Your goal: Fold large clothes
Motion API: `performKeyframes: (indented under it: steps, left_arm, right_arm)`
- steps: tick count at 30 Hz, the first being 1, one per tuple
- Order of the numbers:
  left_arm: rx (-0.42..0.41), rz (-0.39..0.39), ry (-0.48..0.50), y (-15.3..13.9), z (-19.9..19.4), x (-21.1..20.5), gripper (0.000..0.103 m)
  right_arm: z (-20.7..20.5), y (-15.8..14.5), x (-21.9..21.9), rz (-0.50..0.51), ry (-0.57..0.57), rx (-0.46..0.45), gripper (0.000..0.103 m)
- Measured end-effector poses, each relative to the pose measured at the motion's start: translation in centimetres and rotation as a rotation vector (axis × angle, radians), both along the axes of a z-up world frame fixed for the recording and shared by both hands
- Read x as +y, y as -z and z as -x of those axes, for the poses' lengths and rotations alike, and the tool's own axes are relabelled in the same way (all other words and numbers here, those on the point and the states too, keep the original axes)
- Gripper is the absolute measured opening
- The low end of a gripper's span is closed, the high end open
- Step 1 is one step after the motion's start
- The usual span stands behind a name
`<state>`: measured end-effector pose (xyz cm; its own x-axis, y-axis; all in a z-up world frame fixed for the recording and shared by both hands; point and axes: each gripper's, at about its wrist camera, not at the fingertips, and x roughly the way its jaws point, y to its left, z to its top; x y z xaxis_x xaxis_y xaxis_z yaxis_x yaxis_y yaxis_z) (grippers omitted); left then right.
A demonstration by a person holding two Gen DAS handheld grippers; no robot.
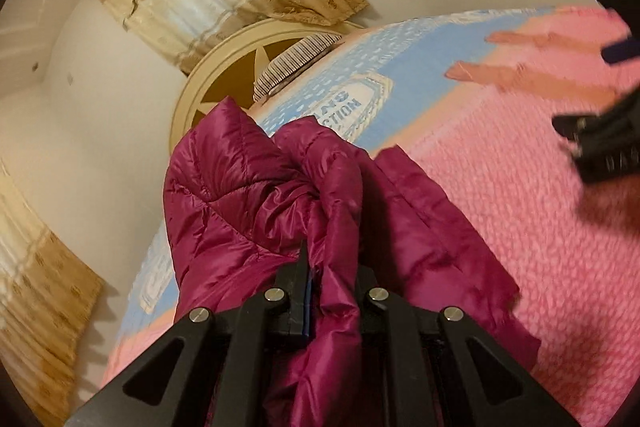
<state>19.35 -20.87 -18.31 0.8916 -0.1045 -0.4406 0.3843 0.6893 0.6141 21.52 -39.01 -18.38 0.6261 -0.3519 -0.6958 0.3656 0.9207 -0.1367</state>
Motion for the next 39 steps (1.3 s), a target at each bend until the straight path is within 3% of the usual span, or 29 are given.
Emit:
performKeyframes:
  steps: [2, 6, 8, 10, 12, 15, 16, 21, 23, 25, 27, 29, 32, 36, 39]
  left_arm:
    - [0.011, 0.010, 0.001, -0.4, -0.1, 0.0, 0.016]
    - [0.036, 0.042, 0.005, -2.3, 0.5, 0.1, 0.032]
    - [0.029, 0.068, 0.013, -3.5, 1.7, 0.3, 0.044]
    - [0.004, 0.110, 0.023, -5.0, 3.3, 0.7, 0.077]
    - [-0.033, 0.153, 0.028, -6.7, 4.5, 1.3, 0.089]
    - [-0.075, 0.205, 0.019, -9.1, 5.3, 3.1, 0.090]
    - [-0.095, 0.224, -0.009, -9.8, 4.9, 4.1, 0.090]
    - [-0.165, 0.302, -0.375, -11.5, -3.3, 11.5, 0.093]
    - [-0.147, 0.296, -0.542, -10.6, -8.0, 14.2, 0.093]
    - [-0.073, 0.297, -0.660, -9.0, -12.0, 16.2, 0.093]
    - [0.014, 0.353, -0.736, -7.5, -14.4, 17.7, 0.093]
    - [0.109, 0.430, -0.766, -6.2, -15.6, 18.5, 0.093]
    - [0.168, 0.497, -0.736, -5.2, -15.6, 17.8, 0.093]
    - [0.108, 0.433, -0.666, -4.9, -14.4, 15.0, 0.093]
    - [0.079, 0.399, -0.591, -4.7, -13.6, 12.9, 0.093]
  right_arm:
    - [-0.1, 0.2, -0.2, -0.004, 0.001, 0.001, 0.103]
    - [-0.1, 0.7, -0.3, -0.019, -0.001, 0.000, 0.103]
    - [-0.4, 0.9, -0.4, -0.020, -0.006, 0.002, 0.103]
    - [-0.3, 0.9, -0.4, -0.019, -0.005, 0.000, 0.103]
    - [-0.3, 1.0, -0.6, -0.027, -0.002, -0.001, 0.103]
    - [-0.3, 0.8, -0.6, -0.033, -0.006, -0.001, 0.099]
    - [-0.1, 0.3, -0.7, -0.050, -0.002, -0.021, 0.093]
    - [-0.3, -4.4, 0.2, -0.151, -0.037, -0.144, 0.089]
    - [-1.4, -6.8, 2.1, -0.177, -0.083, -0.183, 0.088]
    - [-3.1, -8.5, 4.4, -0.212, -0.135, -0.204, 0.088]
    - [-4.9, -10.0, 7.3, -0.225, -0.189, -0.225, 0.088]
    - [-6.7, -11.0, 10.1, -0.225, -0.232, -0.227, 0.087]
    - [-8.9, -11.2, 13.4, -0.225, -0.287, -0.204, 0.081]
    - [-10.4, -9.3, 15.2, -0.179, -0.295, -0.147, 0.078]
    - [-10.7, -6.6, 13.2, -0.164, -0.230, -0.088, 0.074]
